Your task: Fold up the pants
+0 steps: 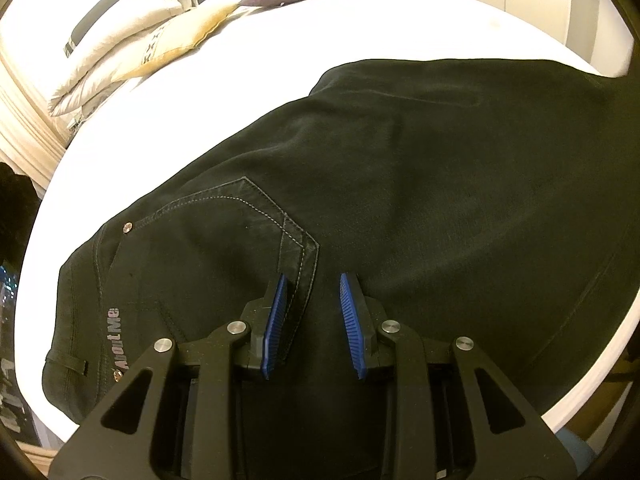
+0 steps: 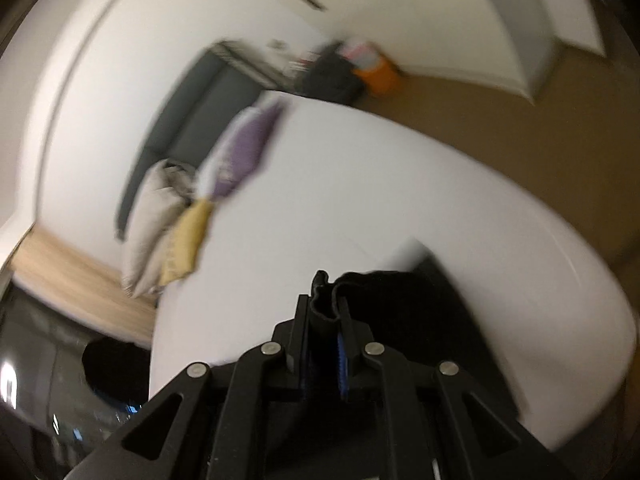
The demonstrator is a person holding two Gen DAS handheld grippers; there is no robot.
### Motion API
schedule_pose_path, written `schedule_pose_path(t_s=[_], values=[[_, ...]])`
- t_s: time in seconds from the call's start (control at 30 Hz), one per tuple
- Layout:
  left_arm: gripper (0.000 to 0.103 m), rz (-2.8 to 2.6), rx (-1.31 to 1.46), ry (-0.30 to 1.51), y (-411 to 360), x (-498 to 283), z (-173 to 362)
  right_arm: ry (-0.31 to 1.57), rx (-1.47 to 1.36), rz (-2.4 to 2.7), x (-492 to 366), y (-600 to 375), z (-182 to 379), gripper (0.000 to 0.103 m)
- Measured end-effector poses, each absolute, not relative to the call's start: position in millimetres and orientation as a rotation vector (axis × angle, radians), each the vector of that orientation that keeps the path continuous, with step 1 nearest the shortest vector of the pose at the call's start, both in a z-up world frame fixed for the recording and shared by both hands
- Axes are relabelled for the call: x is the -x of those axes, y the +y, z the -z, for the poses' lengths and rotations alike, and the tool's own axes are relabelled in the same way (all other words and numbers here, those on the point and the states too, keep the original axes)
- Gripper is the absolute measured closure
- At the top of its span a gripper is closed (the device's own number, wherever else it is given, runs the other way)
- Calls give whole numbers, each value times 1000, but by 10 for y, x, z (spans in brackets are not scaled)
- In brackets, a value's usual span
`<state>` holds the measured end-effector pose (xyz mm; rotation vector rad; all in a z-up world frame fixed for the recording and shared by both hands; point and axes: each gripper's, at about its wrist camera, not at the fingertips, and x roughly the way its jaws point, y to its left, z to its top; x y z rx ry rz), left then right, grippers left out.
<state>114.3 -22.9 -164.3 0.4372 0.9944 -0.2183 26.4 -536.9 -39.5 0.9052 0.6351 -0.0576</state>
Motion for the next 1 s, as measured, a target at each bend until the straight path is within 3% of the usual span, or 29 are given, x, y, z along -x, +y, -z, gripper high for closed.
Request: schedule_pose_path(t_s=[0.17, 0.23, 0.27, 0.33, 0.63, 1.0], values=[[72, 205, -381, 993, -80, -1222, 1590, 519, -652, -92, -658, -4994, -509, 92], [57, 179, -381, 986, -39, -1241, 1595, 478, -595, -126, -644, -4920, -586, 92], [57, 176, -366, 983, 7, -1256, 1596, 461, -580, -135, -612, -4923, -562, 92], [56, 186, -338, 986, 71, -1276, 1593, 503, -579, -67, -588, -5020, -353, 92], [56, 185, -357, 995, 78, -1313, 1597, 764, -1038, 168, 387, -5567, 1626, 92], [55, 170, -377, 1008, -126, -1314, 1639, 765, -985, 181, 527, -5531, 1475, 92]])
